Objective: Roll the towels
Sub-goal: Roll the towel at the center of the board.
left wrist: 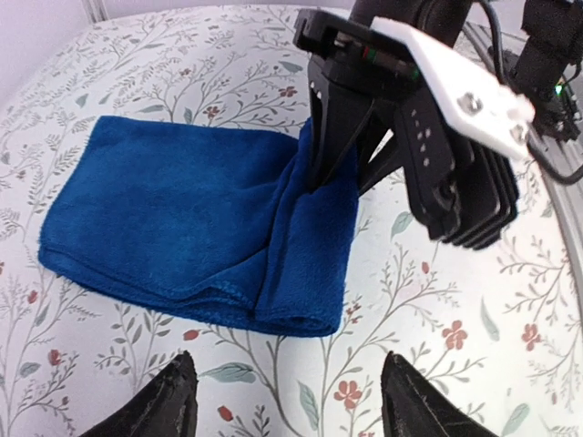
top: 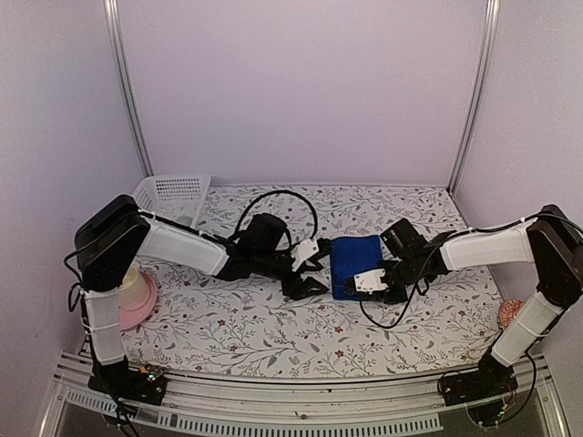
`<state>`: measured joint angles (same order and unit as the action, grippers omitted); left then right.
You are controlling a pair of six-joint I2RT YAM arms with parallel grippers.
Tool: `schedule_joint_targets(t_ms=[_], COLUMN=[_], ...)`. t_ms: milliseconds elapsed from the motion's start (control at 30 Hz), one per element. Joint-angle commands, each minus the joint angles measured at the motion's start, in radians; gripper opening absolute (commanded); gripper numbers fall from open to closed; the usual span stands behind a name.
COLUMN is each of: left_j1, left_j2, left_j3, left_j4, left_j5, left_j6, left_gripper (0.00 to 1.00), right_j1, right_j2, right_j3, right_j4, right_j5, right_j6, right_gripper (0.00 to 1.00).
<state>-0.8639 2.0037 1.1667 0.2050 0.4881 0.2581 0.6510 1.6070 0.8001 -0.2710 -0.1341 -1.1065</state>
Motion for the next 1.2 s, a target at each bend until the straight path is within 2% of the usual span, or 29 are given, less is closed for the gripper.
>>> schedule_joint_targets(t_ms=[0, 233, 367, 533, 900, 1167], left_j1=[-0.03, -0.131, -0.177, -0.219, -0.289, -0.32], left_j2=[-0.026, -0.066, -0.071, -0.063, 0.046, 0.12], left_j3=[-0.098, -0.229, -0.266, -0.288, -0.216, -0.17], left_j4=[0.205, 0.418, 0.492, 0.552, 0.509, 0.523], left_j5=[-0.159, -0.292, -0.343, -0.384, -0.422, -0.488], left_j6=[0.128, 0.324, 0.39, 0.458, 0.585, 0.636], left_gripper=[0.69, 0.68, 0.67, 0.65, 0.63, 0.6], right_j1=[-0.026, -0.073, -0.085, -0.085, -0.126, -0.166], right_j2=[0.063, 0.15, 0.219, 0.268, 0.361, 0.383], right_j3=[0.08, 0.255, 0.351, 0.401, 0.401, 0.468], right_j4=[-0.241, -0.471, -0.616, -0.72, -0.733, -0.717], right_j5=[-0.126, -0.272, -0.333, -0.374, -0.393, -0.38], right_j6=[0.027, 0.02, 0.003, -0.017, 0.01, 0.05], right_gripper=[0.25, 0.26, 0.27, 0.28, 0.31, 0.3])
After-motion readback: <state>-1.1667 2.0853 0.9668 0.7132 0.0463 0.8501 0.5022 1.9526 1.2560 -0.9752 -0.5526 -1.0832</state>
